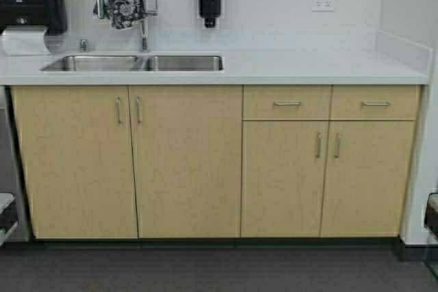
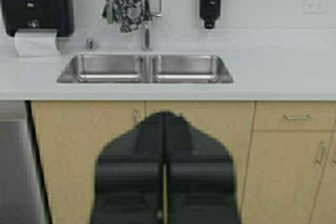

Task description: Get the cloth and wipe up the spill under the wine glass

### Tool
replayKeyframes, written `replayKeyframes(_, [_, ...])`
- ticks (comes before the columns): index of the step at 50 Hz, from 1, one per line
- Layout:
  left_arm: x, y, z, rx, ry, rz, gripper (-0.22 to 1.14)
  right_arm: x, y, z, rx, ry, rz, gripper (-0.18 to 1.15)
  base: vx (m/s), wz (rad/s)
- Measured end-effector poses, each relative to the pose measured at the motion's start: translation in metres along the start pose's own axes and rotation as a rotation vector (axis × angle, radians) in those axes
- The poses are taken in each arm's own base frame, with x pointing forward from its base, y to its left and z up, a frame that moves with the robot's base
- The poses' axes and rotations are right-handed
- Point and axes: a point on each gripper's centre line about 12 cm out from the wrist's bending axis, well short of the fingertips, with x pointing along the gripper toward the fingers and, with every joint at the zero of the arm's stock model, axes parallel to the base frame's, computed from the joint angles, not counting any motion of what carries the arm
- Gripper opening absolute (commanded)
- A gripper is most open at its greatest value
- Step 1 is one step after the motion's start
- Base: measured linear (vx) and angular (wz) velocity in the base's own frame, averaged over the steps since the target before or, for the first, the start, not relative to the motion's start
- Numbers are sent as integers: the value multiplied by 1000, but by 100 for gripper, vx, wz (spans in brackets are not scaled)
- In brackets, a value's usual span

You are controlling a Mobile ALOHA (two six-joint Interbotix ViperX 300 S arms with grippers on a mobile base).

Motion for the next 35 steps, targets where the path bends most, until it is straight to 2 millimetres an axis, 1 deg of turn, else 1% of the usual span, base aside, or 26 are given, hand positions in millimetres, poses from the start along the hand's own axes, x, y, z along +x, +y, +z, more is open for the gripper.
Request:
replayKeyframes(5, [-1, 0, 1, 3, -11, -1, 2, 0, 0, 1, -1, -3, 0, 5, 33, 16])
replayKeyframes(13, [-3, 0, -5, 0, -3, 0, 3, -2, 0, 3, 2, -14, 1, 5, 34, 16])
replayKeyframes(19, [-3, 0, -5, 1, -14, -2, 3, -2, 0, 3, 6, -17, 1, 5, 34, 15])
replayKeyframes(35, [-6, 0, -9, -6, -26, -2, 3, -2, 0, 6, 69, -43, 3, 5, 35, 10])
